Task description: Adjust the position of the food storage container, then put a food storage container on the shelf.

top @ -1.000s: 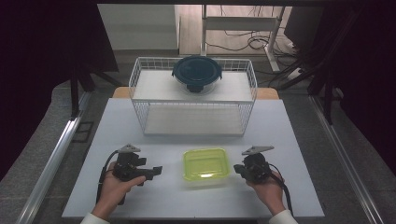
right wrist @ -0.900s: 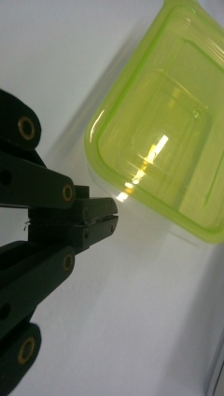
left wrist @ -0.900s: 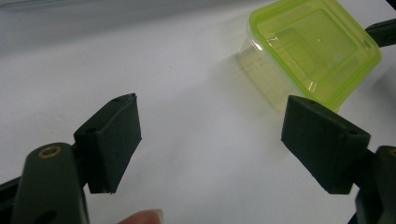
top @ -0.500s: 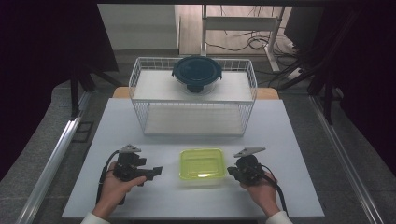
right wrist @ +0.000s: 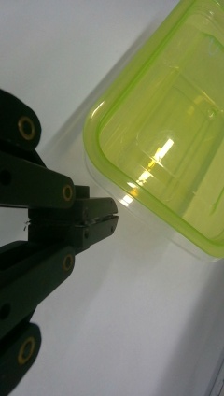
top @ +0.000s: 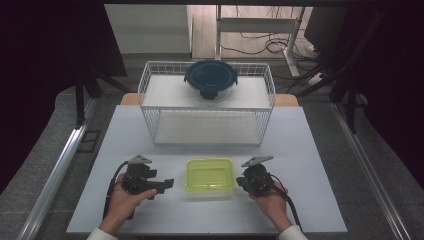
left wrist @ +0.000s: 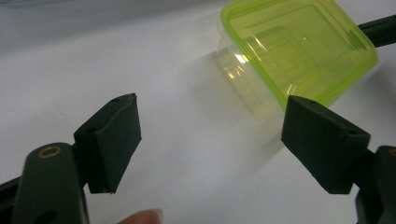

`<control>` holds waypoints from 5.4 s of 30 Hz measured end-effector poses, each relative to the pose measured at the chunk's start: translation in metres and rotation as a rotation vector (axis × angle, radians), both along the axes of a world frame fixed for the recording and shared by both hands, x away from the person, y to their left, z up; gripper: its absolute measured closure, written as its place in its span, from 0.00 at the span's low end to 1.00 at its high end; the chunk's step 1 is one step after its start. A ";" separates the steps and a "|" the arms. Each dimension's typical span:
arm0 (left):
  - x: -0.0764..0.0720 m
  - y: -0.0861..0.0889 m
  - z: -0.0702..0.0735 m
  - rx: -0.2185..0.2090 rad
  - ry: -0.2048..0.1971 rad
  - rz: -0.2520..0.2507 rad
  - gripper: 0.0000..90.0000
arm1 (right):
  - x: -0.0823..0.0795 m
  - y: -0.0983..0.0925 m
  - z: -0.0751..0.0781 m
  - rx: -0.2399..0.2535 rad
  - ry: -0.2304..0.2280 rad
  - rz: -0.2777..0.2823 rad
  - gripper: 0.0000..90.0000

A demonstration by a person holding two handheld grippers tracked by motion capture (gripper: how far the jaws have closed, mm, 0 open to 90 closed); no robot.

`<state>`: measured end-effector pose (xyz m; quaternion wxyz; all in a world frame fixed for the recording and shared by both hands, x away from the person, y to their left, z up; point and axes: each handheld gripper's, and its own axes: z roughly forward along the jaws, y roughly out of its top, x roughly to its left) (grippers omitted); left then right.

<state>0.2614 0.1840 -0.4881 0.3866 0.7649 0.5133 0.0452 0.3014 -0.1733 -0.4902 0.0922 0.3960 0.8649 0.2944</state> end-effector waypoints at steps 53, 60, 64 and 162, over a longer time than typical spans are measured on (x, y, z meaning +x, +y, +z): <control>0.013 -0.014 -0.001 -0.082 0.012 0.021 0.23 | 0.007 -0.027 0.019 0.338 0.071 -0.077 0.28; 0.025 -0.021 -0.002 -0.132 0.067 0.015 0.24 | 0.021 -0.024 0.018 0.365 0.124 -0.072 0.35; 0.034 -0.021 -0.001 -0.152 0.109 0.015 0.25 | 0.028 -0.016 0.017 0.384 0.156 -0.076 0.39; 0.017 -0.029 0.056 -0.298 -0.003 -0.057 0.89 | 0.004 -0.011 0.075 0.442 0.042 -0.012 0.87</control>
